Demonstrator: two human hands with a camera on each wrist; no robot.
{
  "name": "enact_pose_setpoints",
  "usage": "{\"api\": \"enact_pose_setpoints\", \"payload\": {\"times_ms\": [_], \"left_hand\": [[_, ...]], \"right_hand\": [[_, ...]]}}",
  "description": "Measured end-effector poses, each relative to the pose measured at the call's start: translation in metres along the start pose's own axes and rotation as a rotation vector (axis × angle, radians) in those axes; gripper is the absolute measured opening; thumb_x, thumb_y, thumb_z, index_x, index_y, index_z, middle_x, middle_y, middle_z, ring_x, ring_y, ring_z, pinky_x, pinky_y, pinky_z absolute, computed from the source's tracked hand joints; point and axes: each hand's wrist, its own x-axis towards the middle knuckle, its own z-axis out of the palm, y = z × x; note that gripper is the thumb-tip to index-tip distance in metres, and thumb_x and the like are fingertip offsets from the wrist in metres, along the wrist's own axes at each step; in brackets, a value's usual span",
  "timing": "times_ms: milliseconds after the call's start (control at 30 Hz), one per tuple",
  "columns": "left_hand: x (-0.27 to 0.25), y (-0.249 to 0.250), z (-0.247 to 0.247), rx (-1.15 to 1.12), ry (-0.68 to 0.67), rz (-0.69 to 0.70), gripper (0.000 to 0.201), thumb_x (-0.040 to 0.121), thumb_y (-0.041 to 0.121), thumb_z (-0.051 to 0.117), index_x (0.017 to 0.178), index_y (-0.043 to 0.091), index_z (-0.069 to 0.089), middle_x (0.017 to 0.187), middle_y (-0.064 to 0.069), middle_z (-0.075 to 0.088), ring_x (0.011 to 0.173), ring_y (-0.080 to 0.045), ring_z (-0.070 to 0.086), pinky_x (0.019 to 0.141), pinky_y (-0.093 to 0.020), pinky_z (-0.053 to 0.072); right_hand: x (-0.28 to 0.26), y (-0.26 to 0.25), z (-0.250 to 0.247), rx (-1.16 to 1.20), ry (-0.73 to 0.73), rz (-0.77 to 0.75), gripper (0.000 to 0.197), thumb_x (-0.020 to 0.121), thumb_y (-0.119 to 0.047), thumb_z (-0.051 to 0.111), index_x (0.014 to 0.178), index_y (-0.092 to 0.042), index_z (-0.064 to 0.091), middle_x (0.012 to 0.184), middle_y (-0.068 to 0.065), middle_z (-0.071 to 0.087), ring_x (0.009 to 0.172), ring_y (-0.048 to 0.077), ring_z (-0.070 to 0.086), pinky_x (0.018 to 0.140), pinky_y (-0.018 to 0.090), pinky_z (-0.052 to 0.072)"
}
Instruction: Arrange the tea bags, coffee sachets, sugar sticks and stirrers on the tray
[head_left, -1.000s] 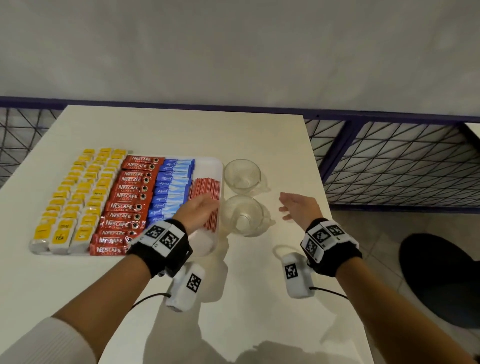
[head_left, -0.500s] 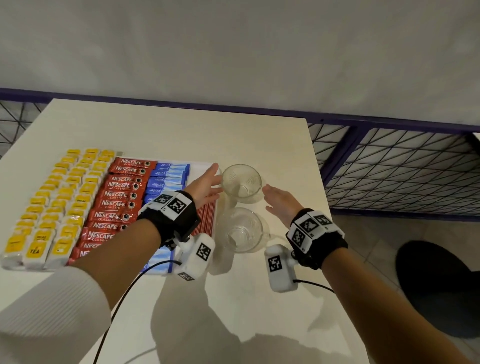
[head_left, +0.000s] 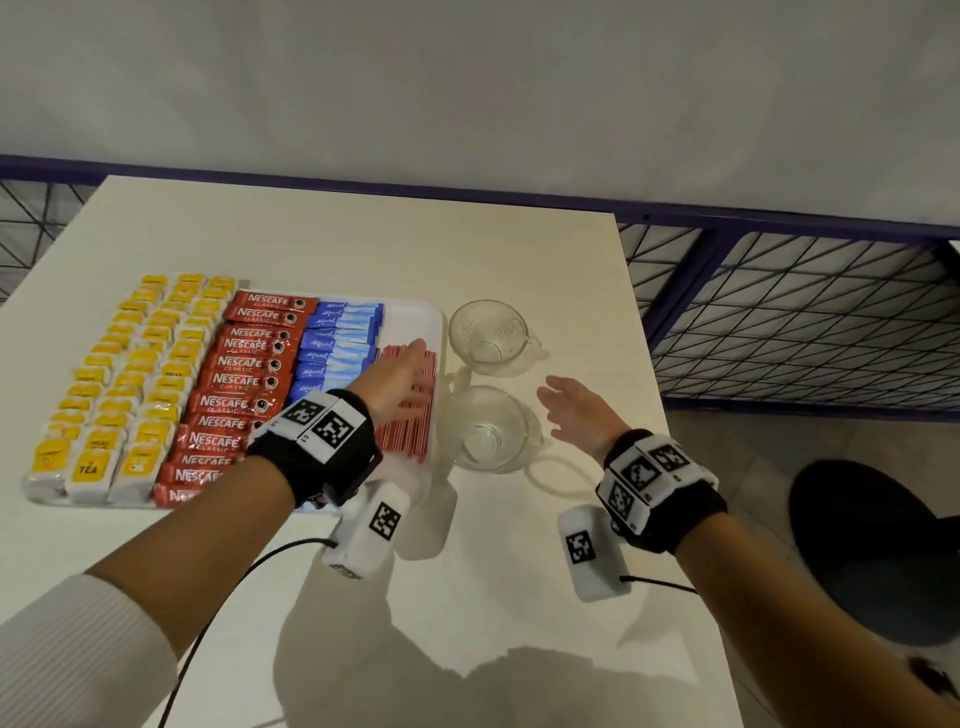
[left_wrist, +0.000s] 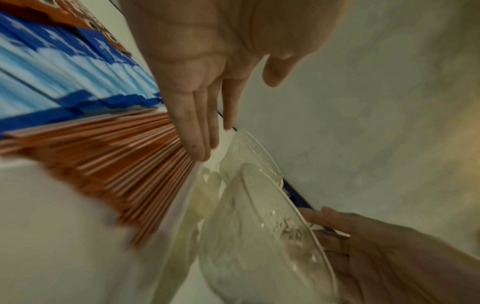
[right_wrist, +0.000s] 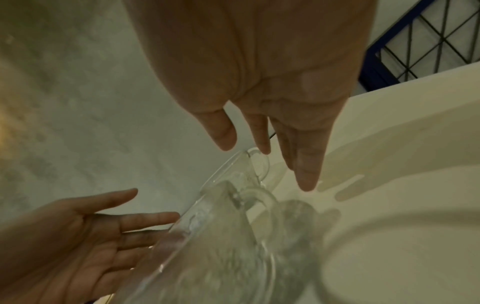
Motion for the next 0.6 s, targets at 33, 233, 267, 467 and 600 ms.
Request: {"api": "enact_pose_setpoints", "payload": {"times_ms": [33,233,267,467,600], "left_hand": [[-0.008,-0.006,-0.001,0.012,-0.029,-0.038,0.056,0.101,0.042,0.022,0.136,0.002,0.041,0.134,-0.018,0.049,0.119,-0.032,0.050,0.093,-0.035,0.041],[-0.038,-0.032,0.005,-0.087,-0.072,-0.104,0.057,0.099,0.044,0.029,0.130,0.000,0.046,0.120,-0.018,0.055,0.078,-0.023,0.061,0.059,-0.026,0.055],[-0.039,-0.033,0.007,-0.124,-0.072,-0.104,0.056,0.099,0.043,0.029,0.130,-0.001,0.045,0.120,-0.019,0.054,0.077,-0.023,0.061,0.057,-0.023,0.055],[-0.041,-0.033,0.012,-0.195,-0.068,-0.101,0.055,0.100,0.040,0.029,0.131,-0.003,0.043,0.113,-0.019,0.053,0.078,-0.022,0.061,0.069,-0.027,0.053],[-0.038,-0.033,0.013,-0.178,-0.057,-0.109,0.055,0.100,0.041,0.029,0.131,-0.003,0.044,0.096,-0.013,0.057,0.077,-0.021,0.060,0.072,-0.028,0.050]], "right_hand": [[-0.007,0.007,0.000,0.026,-0.006,0.022,0.045,0.098,-0.021,0.042,0.140,-0.008,0.034,0.137,0.014,0.044,0.125,0.030,0.044,0.107,0.040,0.036],[-0.031,0.030,0.012,0.303,0.055,0.070,0.013,0.094,-0.001,0.047,0.102,-0.002,0.057,0.078,0.006,0.053,0.073,0.021,0.054,0.075,0.025,0.048],[-0.030,0.031,0.014,0.314,0.070,0.058,0.018,0.094,-0.001,0.047,0.108,0.001,0.058,0.079,0.005,0.054,0.079,0.022,0.056,0.082,0.028,0.049],[-0.022,0.032,0.018,0.319,0.143,0.023,0.028,0.094,-0.003,0.048,0.117,0.010,0.056,0.097,0.014,0.057,0.094,0.024,0.055,0.096,0.031,0.045],[-0.017,0.034,0.019,0.277,0.167,0.014,0.027,0.093,-0.005,0.049,0.115,0.007,0.059,0.092,0.013,0.059,0.090,0.024,0.058,0.097,0.034,0.047]]}}
